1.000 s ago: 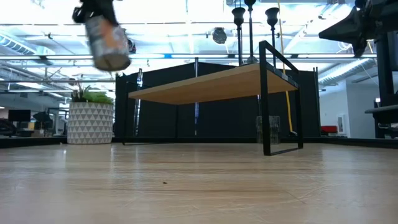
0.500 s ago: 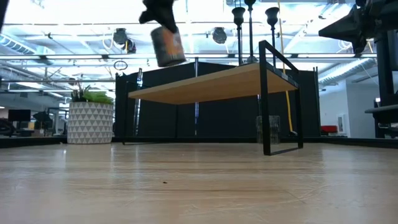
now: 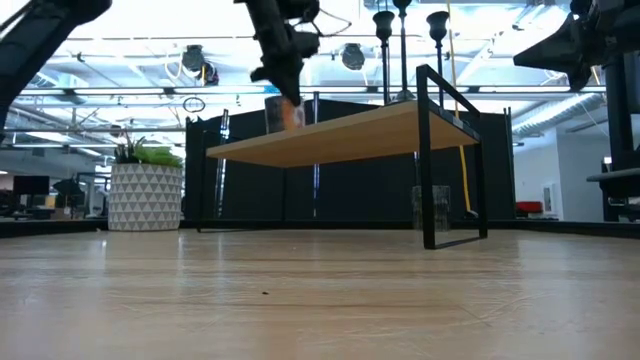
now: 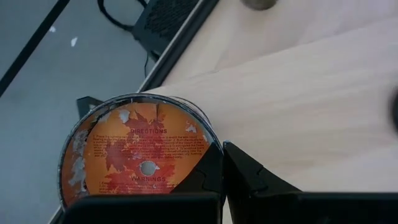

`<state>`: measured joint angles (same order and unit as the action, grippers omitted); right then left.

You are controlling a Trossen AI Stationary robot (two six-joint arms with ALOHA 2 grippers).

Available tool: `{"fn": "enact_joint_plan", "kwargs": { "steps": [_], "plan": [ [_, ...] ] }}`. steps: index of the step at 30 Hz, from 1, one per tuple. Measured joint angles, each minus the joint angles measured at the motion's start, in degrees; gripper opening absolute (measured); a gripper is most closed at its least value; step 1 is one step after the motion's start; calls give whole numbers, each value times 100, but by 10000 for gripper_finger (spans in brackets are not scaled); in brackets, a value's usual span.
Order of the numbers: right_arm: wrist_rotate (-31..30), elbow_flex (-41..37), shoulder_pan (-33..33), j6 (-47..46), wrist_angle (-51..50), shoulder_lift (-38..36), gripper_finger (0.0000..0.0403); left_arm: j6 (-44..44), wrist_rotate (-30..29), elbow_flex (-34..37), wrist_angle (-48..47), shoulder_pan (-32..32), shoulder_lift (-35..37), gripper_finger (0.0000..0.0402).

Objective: Pick & Place candle stick holders
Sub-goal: Put the left orange scented candle on the shelf

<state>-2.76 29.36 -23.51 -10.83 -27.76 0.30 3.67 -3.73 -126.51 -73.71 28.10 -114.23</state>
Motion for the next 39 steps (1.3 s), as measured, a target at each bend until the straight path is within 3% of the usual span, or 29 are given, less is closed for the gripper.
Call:
{"fn": "enact_joint_plan", "kwargs": {
  "steps": [9,39],
  "plan": [
    [1,0,0,15,-4,0,0,-217,131,-8,26,338,-175,0],
    [-15,0,0,-6,7,0,0,-294,477,-8,-110,359,-173,0]
  ]
}}
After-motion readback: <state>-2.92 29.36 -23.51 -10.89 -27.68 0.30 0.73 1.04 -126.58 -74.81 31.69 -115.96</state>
